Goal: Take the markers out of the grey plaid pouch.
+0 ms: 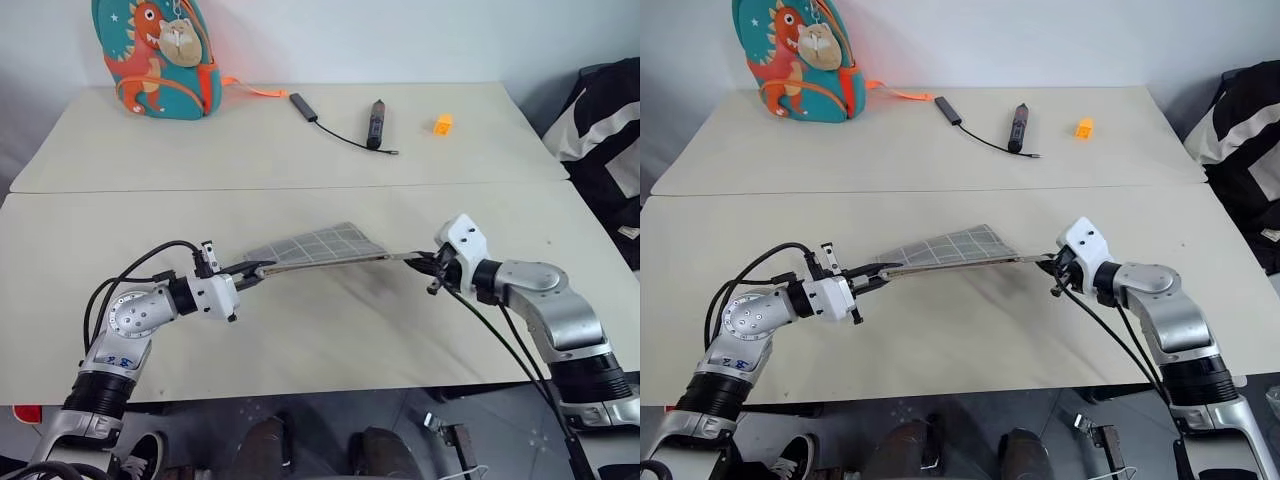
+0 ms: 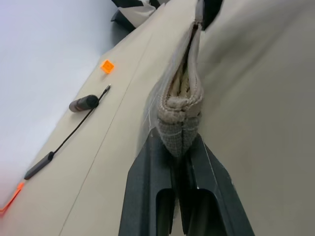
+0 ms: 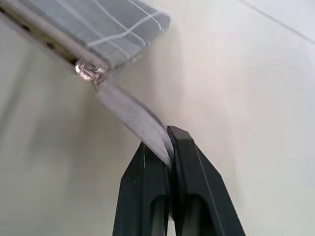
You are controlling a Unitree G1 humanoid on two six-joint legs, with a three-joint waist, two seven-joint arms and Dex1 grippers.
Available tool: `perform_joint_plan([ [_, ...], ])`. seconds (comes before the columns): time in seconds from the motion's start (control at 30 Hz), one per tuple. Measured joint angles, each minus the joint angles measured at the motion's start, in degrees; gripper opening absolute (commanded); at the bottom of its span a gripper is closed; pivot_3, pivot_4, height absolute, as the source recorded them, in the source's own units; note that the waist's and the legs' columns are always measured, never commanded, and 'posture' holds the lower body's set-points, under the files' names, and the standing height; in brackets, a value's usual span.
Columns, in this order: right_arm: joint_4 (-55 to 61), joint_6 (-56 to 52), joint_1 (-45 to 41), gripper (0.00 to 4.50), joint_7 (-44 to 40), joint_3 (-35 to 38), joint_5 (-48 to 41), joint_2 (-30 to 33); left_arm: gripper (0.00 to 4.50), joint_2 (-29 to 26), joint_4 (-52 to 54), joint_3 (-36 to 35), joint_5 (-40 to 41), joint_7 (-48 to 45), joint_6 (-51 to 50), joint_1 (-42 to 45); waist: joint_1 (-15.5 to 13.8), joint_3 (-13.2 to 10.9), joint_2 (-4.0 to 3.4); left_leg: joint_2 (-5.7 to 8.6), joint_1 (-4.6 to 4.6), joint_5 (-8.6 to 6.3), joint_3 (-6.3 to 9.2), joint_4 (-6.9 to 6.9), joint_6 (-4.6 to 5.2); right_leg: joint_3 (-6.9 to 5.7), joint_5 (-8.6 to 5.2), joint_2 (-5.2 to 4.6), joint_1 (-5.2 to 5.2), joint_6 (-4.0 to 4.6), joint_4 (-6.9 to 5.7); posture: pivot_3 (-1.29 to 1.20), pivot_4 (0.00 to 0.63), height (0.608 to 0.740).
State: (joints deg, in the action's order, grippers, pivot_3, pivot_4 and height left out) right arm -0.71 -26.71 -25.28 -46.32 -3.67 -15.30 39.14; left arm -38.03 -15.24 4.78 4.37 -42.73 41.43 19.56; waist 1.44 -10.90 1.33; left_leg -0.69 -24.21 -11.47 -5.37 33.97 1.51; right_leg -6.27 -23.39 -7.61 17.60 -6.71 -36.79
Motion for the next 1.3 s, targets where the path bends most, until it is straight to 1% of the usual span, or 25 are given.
perform_joint_plan([
  [0.1,-0.8,1.5,-0.1,0.02,-0.8,0.1,0.0,0.5,0.0,0.6,-1.3,0.0,0.3,-0.6,0.6,0.1,0.0,0.0,0.0,0.0,0.0,0.0,0.0,0.0,0.0,-0.04,0.0,0.0,0.0,0.0,-0.01,0.0,0.15,0.74],
  [0.2,0.1,-0.1,0.1,0.71,-1.5,0.7,-1.5,0.4,0.0,1.3,-1.4,-0.1,0.4,-0.7,0.6,0.3,0.0,0.0,0.0,0.0,0.0,0.0,0.01,0.01,0.0,-0.03,0.0,0.0,-0.01,0.0,-0.01,0.0,0.15,0.74],
  [0.23,1.2,-0.9,0.5,0.99,-1.8,1.4,-2.5,0.1,0.0,1.6,-1.4,-0.3,0.5,-0.7,0.5,0.4,0.0,0.0,0.0,0.0,0.0,0.0,0.02,0.01,0.0,-0.03,0.0,0.0,-0.02,0.0,-0.01,0.0,0.15,0.74],
  [0.3,2.8,-1.6,0.9,1.73,-2.0,1.9,-3.8,-0.6,0.0,2.0,-1.4,-0.3,0.8,-0.8,0.2,0.6,0.0,0.0,0.0,0.0,0.0,0.0,0.03,0.02,0.0,-0.03,0.0,0.0,-0.03,-0.01,0.0,0.0,0.15,0.74],
  [0.33,3.7,-2.8,1.3,2.01,-2.7,2.0,-4.8,-0.5,0.0,2.1,-1.4,-0.3,0.8,-0.8,0.1,0.7,0.0,0.0,0.0,0.0,0.0,0.0,0.03,0.02,0.0,-0.02,0.0,0.0,-0.03,-0.01,0.0,0.0,0.15,0.74],
  [0.37,5.4,-4.8,2.2,2.41,-4.2,2.3,-6.7,0.0,0.0,2.2,-1.4,-0.3,0.8,-0.9,0.1,0.9,-0.1,0.0,0.0,0.0,-0.01,0.0,0.04,0.03,0.01,-0.02,0.0,0.0,-0.04,-0.01,0.0,0.0,0.15,0.74],
  [0.43,8.4,-8.7,4.1,3.01,-7.2,2.3,-9.8,2.1,0.0,2.2,-1.4,-0.3,0.8,-1.0,0.1,0.9,-0.3,0.0,0.0,0.0,-0.01,-0.03,0.06,0.05,0.04,0.03,0.0,-0.02,-0.07,-0.01,0.02,0.0,0.15,0.74],
  [0.5,10.1,-10.9,4.6,3.01,-8.5,2.9,-11.8,3.2,0.0,2.2,-1.5,-0.3,0.8,-1.1,0.2,0.9,-0.4,0.0,0.0,0.0,-0.01,-0.03,0.05,0.06,0.05,0.04,0.01,-0.02,-0.09,-0.01,0.09,0.0,0.15,0.74],
  [0.7,13.8,-12.8,3.0,3.01,-8.3,8.7,-17.1,3.1,0.0,2.2,-1.5,-0.3,0.8,-1.2,0.2,0.9,-0.3,0.0,-0.01,-0.02,-0.01,-0.06,0.05,0.05,0.1,0.07,0.01,-0.02,-0.11,-0.02,0.22,0.0,0.15,0.74],
  [0.77,14.9,-13.3,2.2,2.61,-7.1,8.8,-17.7,2.0,0.0,2.3,-1.5,-0.3,0.8,-1.2,0.0,0.9,-0.2,0.0,-0.01,-0.04,-0.02,-0.06,0.06,0.04,0.09,0.1,0.01,-0.02,-0.1,-0.01,0.21,0.0,0.15,0.74],
  [0.8,15.8,-13.3,2.0,2.38,-6.0,8.6,-17.9,0.4,0.0,2.6,-1.5,-0.3,0.8,-1.2,-0.3,1.0,-0.2,0.0,-0.01,-0.04,-0.01,-0.06,0.06,0.03,0.08,0.1,0.01,-0.01,-0.1,-0.01,0.21,0.0,0.15,0.74],
  [0.83,16.8,-13.0,1.9,2.08,-5.3,7.9,-17.7,-1.0,0.0,3.2,-1.5,-0.3,0.8,-1.2,-0.6,1.1,-0.1,0.0,-0.01,-0.04,-0.02,-0.06,0.06,0.03,0.07,0.1,0.01,-0.01,-0.09,-0.01,0.2,0.0,0.15,0.74],
  [0.9,18.2,-10.6,1.9,1.36,-4.0,4.0,-15.5,-3.0,0.0,4.2,-1.3,0.1,0.8,-1.2,-1.4,1.5,-0.1,0.0,-0.01,-0.03,-0.03,-0.05,0.05,0.02,0.04,0.09,0.01,-0.01,-0.08,-0.01,0.19,0.0,0.15,0.74],
  [0.97,18.5,-6.3,1.9,0.63,-3.0,0.0,-11.0,-3.7,0.0,4.6,-1.1,0.3,0.8,-1.2,-2.1,1.7,-0.1,0.0,-0.01,-0.01,-0.03,-0.05,0.02,0.03,0.04,0.07,0.02,-0.01,-0.07,-0.03,0.19,0.0,0.15,0.74],
  [1.03,18.2,-2.1,2.1,0.02,-2.3,-2.2,-6.9,-4.3,0.0,4.6,-0.8,0.3,0.8,-1.2,-2.8,1.7,-0.1,0.0,0.0,-0.01,-0.02,-0.04,0.0,0.03,0.04,0.05,0.03,-0.01,-0.06,-0.04,0.19,0.0,0.15,0.74],
  [1.13,16.8,3.1,3.0,0.02,-0.7,-4.5,-2.6,-6.1,0.0,4.8,-0.1,0.3,0.8,-1.4,-3.6,1.7,-0.2,0.0,0.0,0.0,-0.02,-0.03,0.01,0.05,0.02,0.04,0.03,0.0,-0.08,-0.05,0.16,0.0,0.15,0.74],
  [1.3,15.7,4.5,3.8,0.02,-0.3,-4.9,-1.0,-6.8,0.0,4.8,1.0,0.3,0.8,-1.9,-4.0,1.7,-0.2,0.0,0.0,0.0,-0.01,-0.02,0.0,0.06,0.02,0.01,0.04,0.02,-0.08,-0.06,0.14,0.0,0.15,0.74],
])
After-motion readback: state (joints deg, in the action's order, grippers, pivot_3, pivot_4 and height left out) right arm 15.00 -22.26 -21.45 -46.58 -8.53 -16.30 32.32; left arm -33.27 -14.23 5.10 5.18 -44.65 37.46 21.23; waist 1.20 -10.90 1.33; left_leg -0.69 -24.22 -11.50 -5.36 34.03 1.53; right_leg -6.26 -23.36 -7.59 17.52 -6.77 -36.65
